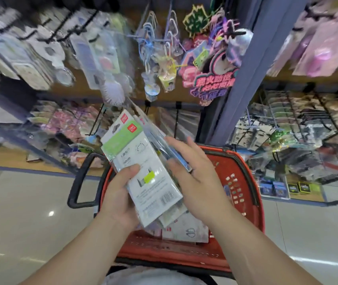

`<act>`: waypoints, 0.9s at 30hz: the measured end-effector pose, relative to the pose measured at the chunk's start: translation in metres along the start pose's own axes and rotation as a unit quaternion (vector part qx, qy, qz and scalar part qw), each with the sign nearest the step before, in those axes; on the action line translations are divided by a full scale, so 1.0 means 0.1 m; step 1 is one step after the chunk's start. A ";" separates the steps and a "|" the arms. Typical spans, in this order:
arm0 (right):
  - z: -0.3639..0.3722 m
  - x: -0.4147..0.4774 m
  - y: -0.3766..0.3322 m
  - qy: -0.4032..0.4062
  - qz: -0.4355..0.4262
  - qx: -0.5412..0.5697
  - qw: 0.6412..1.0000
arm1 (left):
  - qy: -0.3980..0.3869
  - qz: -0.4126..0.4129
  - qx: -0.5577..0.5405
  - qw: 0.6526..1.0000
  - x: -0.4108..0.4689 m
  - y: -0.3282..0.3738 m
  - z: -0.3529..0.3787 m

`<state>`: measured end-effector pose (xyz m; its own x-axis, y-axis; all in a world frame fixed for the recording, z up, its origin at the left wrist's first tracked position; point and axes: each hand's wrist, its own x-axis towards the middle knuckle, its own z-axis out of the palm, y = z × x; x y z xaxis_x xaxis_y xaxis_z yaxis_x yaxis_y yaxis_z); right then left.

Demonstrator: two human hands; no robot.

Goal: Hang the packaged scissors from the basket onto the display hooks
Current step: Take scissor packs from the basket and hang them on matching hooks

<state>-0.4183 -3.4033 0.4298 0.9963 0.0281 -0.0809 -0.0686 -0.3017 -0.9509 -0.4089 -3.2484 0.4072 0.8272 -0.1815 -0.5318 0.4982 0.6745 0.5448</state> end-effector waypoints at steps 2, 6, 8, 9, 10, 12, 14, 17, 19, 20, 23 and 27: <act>0.05 0.02 -0.19 -0.004 -0.025 0.040 0.999 | -0.006 0.015 -0.011 1.000 -0.09 0.19 -0.01; 0.23 0.13 -0.64 -0.041 -0.083 0.056 0.994 | 0.009 0.041 -0.009 0.999 -0.21 0.70 -0.16; 0.40 0.22 -0.86 -0.050 -0.113 0.027 0.992 | 0.017 0.051 -0.015 0.998 -0.22 0.99 -0.35; 0.51 0.26 -0.96 -0.050 -0.127 0.007 0.991 | 0.020 0.055 -0.017 0.998 -0.23 1.13 -0.44; 0.63 0.30 -1.04 -0.045 -0.145 -0.021 0.988 | 0.022 0.058 -0.020 0.998 -0.25 1.29 -0.54; 0.90 0.35 -1.17 -0.045 -0.170 -0.068 0.982 | -0.007 0.069 -0.040 0.997 -0.28 1.60 -0.69; 1.26 0.38 -1.30 -0.082 -0.171 -0.078 0.979 | -0.042 0.072 -0.060 0.995 -0.33 1.95 -0.93; 1.87 0.44 -1.51 -0.114 -0.122 -0.022 0.986 | -0.063 0.059 -0.046 0.995 -0.41 2.50 -1.37; 2.28 0.53 -1.65 -0.077 -0.083 -0.001 0.994 | -0.069 0.043 -0.030 0.996 -0.49 2.82 -1.66; 2.48 0.60 -1.71 -0.054 -0.059 0.001 0.997 | -0.063 0.041 -0.032 0.997 -0.52 2.97 -1.82; 2.95 0.80 -1.87 -0.030 0.020 0.010 0.999 | -0.056 0.040 -0.021 0.997 -0.58 3.37 -2.22; 3.36 1.00 -2.07 -0.089 0.097 0.090 0.987 | -0.073 0.041 -0.029 0.996 -0.62 3.78 -2.56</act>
<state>-0.3217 -3.0182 0.5182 0.9402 0.1575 -0.3020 -0.2807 -0.1438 -0.9490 -0.3387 -2.7992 0.4800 0.8951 -0.2234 -0.3858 0.4159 0.7302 0.5421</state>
